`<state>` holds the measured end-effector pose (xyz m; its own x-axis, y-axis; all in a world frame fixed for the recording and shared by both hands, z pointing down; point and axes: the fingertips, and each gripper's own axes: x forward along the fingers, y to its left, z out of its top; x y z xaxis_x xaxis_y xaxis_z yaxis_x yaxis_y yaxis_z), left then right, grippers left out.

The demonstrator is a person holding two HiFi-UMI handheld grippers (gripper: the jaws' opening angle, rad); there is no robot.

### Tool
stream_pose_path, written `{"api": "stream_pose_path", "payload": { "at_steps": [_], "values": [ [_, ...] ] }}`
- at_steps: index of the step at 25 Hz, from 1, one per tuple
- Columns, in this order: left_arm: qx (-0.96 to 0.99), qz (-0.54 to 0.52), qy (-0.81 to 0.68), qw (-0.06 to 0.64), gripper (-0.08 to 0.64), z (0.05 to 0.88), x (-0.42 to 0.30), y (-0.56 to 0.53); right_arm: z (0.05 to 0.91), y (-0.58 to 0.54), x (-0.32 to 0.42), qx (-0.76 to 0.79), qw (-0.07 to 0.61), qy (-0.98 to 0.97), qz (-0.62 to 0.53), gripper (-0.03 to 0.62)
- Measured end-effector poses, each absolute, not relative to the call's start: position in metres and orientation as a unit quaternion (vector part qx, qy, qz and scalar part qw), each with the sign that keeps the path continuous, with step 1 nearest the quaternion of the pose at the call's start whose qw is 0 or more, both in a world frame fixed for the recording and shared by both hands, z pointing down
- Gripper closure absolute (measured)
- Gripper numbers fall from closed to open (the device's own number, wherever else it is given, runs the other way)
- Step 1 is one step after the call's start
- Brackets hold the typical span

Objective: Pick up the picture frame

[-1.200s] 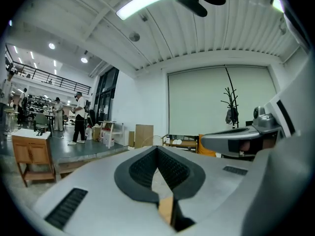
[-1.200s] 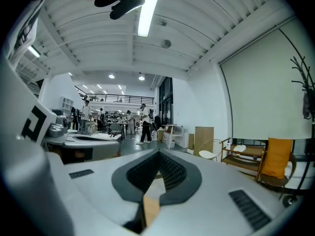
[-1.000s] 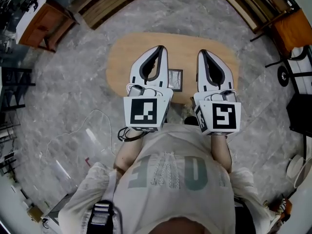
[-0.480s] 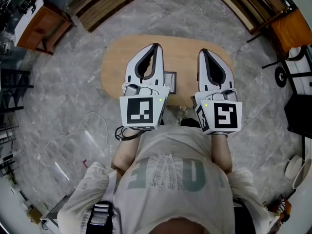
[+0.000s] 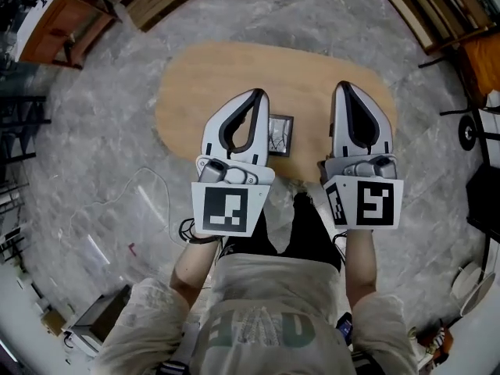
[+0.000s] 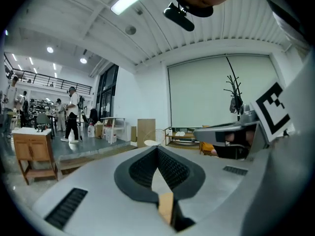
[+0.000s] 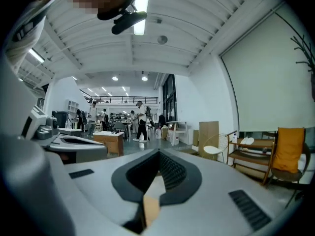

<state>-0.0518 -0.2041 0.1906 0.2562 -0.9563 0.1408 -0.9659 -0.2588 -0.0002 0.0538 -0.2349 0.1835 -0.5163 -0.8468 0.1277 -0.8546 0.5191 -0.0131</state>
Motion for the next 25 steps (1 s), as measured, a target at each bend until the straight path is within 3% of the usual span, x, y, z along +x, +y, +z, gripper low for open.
{"api": "stream_pose_path", "payload": {
  "at_steps": [9, 25],
  "values": [
    [0.786, 0.101, -0.604, 0.084, 0.551, 0.342, -0.066, -0.204, 0.338, -0.234, 0.046, 0.477, 0.09, -0.868, 0.1, 0.588],
    [0.779, 0.116, -0.603, 0.124, 0.551, 0.436, -0.058, -0.19, 0.451, -0.198, 0.039, 0.453, 0.143, -0.866, 0.159, 0.588]
  ]
}}
